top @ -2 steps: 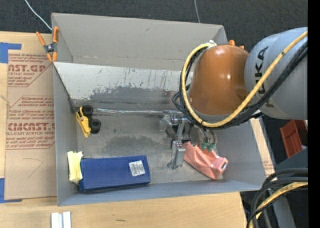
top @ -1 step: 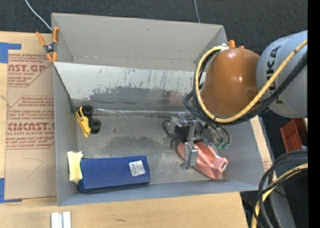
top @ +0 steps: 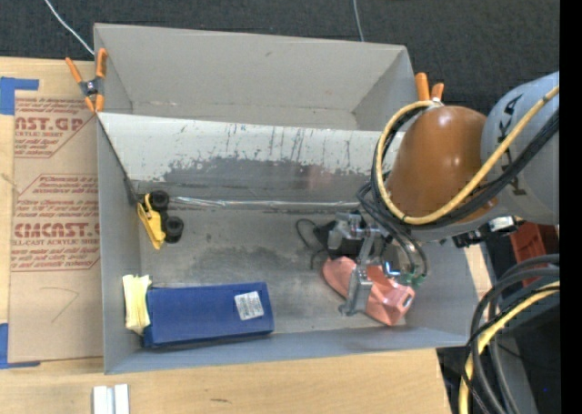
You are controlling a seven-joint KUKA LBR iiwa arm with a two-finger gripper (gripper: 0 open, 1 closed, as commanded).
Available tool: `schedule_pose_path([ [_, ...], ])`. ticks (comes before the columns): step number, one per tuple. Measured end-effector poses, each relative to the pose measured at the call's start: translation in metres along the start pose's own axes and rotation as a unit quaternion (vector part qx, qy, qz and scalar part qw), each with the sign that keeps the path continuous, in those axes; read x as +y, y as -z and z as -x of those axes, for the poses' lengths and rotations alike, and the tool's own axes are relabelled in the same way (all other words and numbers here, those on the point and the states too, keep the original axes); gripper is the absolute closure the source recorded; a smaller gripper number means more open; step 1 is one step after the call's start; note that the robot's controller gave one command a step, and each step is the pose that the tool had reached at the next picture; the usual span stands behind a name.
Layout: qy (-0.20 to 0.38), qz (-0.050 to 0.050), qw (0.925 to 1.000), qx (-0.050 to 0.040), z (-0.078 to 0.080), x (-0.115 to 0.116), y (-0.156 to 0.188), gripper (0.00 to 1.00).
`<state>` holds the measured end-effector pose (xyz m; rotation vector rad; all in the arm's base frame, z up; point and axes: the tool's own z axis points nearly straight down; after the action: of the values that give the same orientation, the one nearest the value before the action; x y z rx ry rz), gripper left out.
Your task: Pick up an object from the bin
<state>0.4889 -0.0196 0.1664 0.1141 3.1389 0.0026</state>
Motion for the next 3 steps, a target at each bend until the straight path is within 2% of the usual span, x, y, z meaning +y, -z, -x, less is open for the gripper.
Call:
schedule_pose_path([
  [1,0.026,0.000,0.9997,0.0012,0.037,-0.015,-0.060,0.00],
  [2,0.067,0.004,0.9976,-0.0143,0.024,-0.058,-0.086,0.00],
  [3,0.128,0.004,0.9918,-0.0044,0.035,-0.069,-0.086,1.00],
])
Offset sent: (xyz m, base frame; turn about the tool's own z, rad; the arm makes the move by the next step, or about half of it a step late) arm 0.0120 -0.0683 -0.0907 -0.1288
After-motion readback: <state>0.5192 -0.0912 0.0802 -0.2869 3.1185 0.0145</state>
